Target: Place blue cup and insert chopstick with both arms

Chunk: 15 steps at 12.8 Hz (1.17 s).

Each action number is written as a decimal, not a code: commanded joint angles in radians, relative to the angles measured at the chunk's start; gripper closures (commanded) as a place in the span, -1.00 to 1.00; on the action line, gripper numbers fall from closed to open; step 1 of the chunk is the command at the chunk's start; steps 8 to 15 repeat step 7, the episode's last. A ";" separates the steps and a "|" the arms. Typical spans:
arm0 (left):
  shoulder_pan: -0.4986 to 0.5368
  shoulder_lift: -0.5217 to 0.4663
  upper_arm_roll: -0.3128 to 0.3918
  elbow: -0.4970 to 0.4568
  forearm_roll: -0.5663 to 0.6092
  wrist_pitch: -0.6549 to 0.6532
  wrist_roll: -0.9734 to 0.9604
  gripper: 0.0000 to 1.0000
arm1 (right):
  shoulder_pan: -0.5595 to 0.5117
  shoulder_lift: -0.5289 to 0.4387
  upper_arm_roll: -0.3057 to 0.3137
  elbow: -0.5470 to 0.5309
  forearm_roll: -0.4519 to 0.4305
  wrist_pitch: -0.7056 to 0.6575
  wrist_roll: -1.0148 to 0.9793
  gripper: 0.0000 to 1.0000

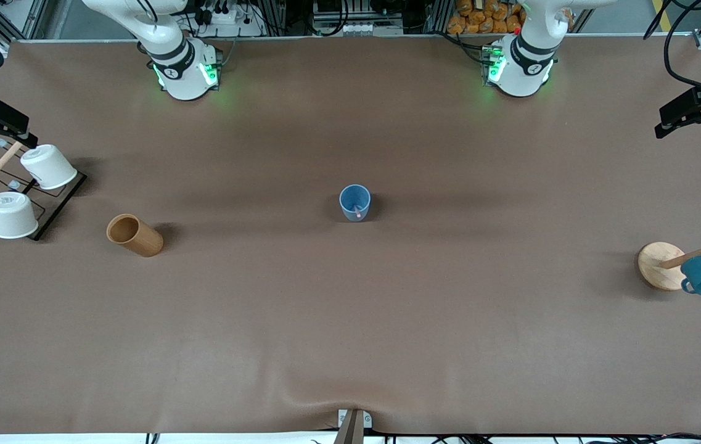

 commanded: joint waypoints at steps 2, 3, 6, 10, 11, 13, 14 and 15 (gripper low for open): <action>-0.010 0.001 -0.010 0.005 -0.015 -0.003 -0.007 -1.00 | 0.000 -0.002 -0.007 0.009 0.001 -0.015 0.002 -1.00; -0.010 0.009 -0.011 0.005 -0.015 -0.001 -0.017 -1.00 | 0.001 -0.002 -0.007 0.009 -0.001 -0.017 0.004 -1.00; -0.008 0.012 -0.021 0.005 -0.012 -0.001 -0.077 -1.00 | 0.003 -0.004 -0.007 0.009 -0.001 -0.052 0.019 -1.00; -0.007 0.010 -0.021 0.005 -0.012 -0.001 -0.079 -1.00 | 0.003 -0.004 -0.007 0.010 -0.001 -0.066 0.031 -1.00; -0.007 0.010 -0.021 0.005 -0.012 -0.001 -0.079 -1.00 | 0.003 -0.004 -0.007 0.010 -0.001 -0.066 0.031 -1.00; -0.007 0.010 -0.021 0.005 -0.012 -0.001 -0.079 -1.00 | 0.003 -0.004 -0.007 0.010 -0.001 -0.066 0.031 -1.00; -0.007 0.010 -0.021 0.005 -0.012 -0.001 -0.079 -1.00 | 0.003 -0.004 -0.007 0.010 -0.001 -0.066 0.031 -1.00; -0.007 0.010 -0.021 0.005 -0.012 -0.001 -0.079 -1.00 | 0.003 -0.004 -0.007 0.010 -0.001 -0.066 0.031 -1.00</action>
